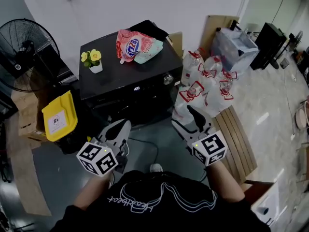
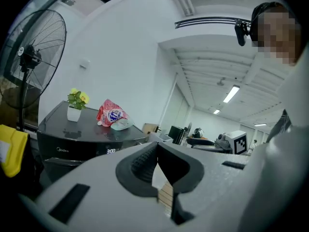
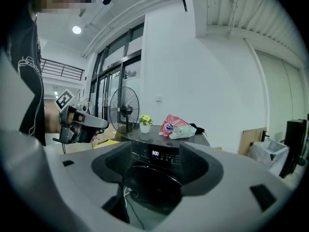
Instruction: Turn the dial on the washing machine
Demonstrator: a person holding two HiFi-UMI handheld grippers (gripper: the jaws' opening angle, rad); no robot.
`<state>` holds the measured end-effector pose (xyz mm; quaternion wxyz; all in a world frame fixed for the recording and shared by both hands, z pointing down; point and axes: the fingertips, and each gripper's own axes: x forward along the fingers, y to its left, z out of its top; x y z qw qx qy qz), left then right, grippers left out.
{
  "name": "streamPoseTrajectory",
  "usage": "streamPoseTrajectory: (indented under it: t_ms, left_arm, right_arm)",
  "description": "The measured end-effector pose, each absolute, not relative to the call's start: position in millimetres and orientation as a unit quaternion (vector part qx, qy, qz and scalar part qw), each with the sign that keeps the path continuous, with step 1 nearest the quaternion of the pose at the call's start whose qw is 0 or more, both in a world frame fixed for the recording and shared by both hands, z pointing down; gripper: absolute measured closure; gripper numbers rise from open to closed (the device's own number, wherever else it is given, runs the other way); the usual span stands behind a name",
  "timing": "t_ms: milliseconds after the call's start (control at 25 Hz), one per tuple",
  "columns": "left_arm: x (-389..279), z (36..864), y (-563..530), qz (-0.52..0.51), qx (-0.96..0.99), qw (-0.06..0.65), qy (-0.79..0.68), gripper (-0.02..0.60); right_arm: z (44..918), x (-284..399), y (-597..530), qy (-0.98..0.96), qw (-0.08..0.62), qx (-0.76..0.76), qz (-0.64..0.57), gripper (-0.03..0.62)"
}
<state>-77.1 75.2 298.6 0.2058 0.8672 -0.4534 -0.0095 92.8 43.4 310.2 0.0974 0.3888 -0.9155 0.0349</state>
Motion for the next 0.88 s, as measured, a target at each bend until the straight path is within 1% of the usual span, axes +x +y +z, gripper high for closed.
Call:
streamPoseTrajectory:
  t_ms: [240,880]
  left_arm:
    - [-85.6,319.3,55.5,-0.011,0.854,0.219,-0.472,0.577]
    - [-86.8,368.4,-22.4,0.008,0.856,0.252,-0.451,0.577]
  right_arm:
    - [323.8,90.4,4.0,-0.906,0.111,0.408,0.014,0.293]
    - [399.8,74.2,-110.0,-0.877,0.179,0.446,-0.012,0.293]
